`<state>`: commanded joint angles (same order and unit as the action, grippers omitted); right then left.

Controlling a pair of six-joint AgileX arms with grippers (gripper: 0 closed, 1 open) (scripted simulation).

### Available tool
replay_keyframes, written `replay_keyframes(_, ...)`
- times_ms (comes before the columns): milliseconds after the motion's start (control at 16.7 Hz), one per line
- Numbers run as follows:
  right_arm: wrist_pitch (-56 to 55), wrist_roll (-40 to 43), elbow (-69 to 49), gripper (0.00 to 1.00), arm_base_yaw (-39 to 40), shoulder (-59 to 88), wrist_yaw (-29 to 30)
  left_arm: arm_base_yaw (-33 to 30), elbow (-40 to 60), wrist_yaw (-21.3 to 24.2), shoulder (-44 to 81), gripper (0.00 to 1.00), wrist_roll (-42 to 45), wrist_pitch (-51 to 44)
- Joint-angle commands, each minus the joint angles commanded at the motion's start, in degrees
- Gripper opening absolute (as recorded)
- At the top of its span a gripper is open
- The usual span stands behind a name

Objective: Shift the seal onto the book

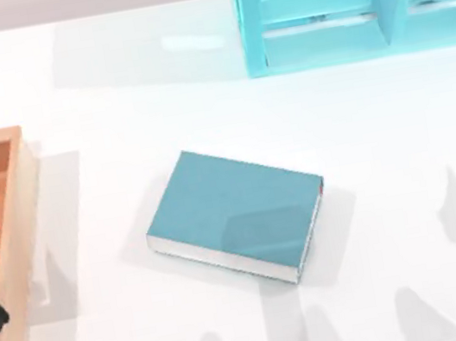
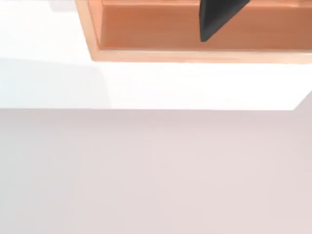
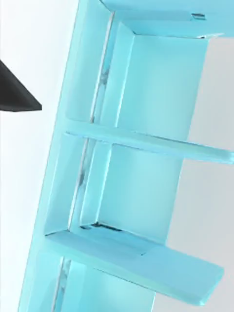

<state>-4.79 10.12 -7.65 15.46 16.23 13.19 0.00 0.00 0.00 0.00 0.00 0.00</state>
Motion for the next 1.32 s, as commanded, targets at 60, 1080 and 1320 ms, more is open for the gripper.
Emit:
replay_keyframes(60, 1.2, -2.3, 1.8, 1.00, -3.9, -4.1, -3.1, 0.0, 0.0, 0.0, 0.0, 1.00, 0.0, 0.0)
replay_keyframes(1080, 4.8, -10.1, 7.7, 1.00, -15.5, -16.2, -13.2, 2.4, 12.5, 0.2, 12.8, 1.00, 2.7, -11.5)
replay_keyframes(1320, 4.8, -10.1, 7.7, 1.00, -15.5, -16.2, -13.2, 5.4, 30.9, 0.3, 33.2, 1.00, 6.1, -26.3)
